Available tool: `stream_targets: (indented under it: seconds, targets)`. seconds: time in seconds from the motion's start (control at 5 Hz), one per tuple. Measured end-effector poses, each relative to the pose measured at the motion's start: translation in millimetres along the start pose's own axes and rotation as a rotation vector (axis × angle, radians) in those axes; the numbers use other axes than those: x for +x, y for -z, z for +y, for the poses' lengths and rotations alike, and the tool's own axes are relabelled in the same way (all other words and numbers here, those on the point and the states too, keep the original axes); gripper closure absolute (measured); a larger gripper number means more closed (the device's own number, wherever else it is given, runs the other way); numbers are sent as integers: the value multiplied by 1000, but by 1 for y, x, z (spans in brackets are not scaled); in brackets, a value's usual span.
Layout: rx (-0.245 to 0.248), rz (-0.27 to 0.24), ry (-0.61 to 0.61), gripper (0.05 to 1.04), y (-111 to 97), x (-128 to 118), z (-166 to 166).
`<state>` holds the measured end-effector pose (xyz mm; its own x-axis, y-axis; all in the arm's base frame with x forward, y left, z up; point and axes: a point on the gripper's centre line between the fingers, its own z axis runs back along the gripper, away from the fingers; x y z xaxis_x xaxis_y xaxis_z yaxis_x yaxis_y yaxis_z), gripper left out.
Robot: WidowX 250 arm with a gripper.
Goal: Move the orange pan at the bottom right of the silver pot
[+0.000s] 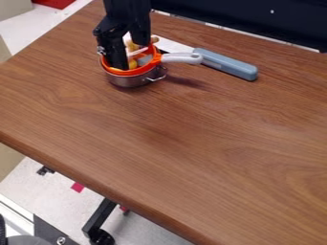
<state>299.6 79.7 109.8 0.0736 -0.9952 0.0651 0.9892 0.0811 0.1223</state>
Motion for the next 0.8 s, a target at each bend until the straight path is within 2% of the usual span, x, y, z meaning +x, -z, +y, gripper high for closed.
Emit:
stream_targets:
  seconds: [0.2,0.4,0.6,0.8]
  targets:
    - [-35,-12,-4,89,10,0,-3]
    - [-49,-24,33,89,15,7,13]
    - [-21,-10,3,89,17,14,26]
    - [-6,-19,-14,89,14,20,41]
